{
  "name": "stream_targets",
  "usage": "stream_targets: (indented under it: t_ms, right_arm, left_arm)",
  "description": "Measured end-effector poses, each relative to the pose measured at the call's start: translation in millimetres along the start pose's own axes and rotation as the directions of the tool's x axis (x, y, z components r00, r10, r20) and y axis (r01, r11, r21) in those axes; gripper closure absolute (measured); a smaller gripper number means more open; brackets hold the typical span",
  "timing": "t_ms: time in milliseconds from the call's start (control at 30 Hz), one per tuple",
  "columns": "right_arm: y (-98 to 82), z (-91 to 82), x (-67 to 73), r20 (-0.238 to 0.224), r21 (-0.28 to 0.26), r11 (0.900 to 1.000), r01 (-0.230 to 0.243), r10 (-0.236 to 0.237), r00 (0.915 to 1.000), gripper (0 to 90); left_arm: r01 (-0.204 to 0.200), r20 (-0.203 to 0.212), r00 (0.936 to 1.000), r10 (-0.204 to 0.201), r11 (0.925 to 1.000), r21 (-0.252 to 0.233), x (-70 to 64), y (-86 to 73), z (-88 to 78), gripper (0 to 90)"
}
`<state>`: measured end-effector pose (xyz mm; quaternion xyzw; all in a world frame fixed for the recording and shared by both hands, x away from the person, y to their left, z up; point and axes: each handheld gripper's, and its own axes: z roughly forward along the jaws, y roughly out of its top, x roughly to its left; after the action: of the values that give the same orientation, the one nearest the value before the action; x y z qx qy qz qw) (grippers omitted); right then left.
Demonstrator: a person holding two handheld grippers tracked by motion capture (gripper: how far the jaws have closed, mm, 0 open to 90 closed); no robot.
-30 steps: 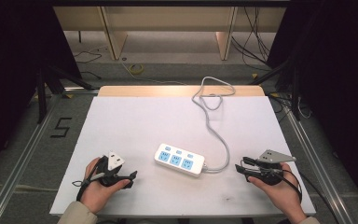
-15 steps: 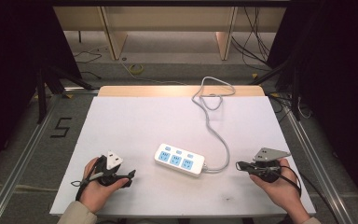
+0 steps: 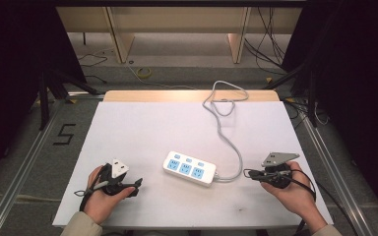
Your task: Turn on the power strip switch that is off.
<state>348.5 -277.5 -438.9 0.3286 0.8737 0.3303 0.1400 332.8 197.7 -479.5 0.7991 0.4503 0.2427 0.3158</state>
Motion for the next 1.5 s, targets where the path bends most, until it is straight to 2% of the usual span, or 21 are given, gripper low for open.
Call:
stream_targets:
  t_ms: [500,767,833,867,1433,1500]
  right_arm:
    - [22.3,-1.5,1.0,-0.035,0.079,0.996,0.042,-0.040,0.9986,90.0]
    - [34.7,3.4,1.8,-0.056,0.121,0.991,0.059,-0.053,0.9970,90.0]
    - [36.0,4.0,2.6,-0.053,0.122,0.991,0.048,-0.042,0.9977,90.0]
    - [37.9,4.7,1.7,-0.064,0.127,0.990,0.066,-0.058,0.9963,90.0]
    - [58.5,8.8,4.9,-0.078,0.155,0.983,0.098,-0.086,0.9932,90.0]
    - [59.9,9.6,5.8,-0.076,0.155,0.984,0.090,-0.079,0.9939,90.0]
  left_arm:
    - [-0.007,0.001,1.0000,0.007,1.0000,0.003,0.0,0.2,0.6,20.1]
    - [-0.007,0.000,1.0000,0.007,1.0000,0.000,-0.6,0.3,0.8,20.1]
    - [-0.008,0.002,1.0000,0.008,1.0000,0.000,-0.6,0.5,1.0,20.2]
    - [-0.008,0.002,1.0000,0.008,1.0000,0.000,-0.7,0.5,1.1,20.2]
    - [-0.014,0.002,0.9999,0.014,0.9999,0.000,-1.6,1.4,1.1,20.5]
    - [-0.016,0.003,0.9999,0.016,0.9999,0.000,-1.8,1.6,1.1,20.5]
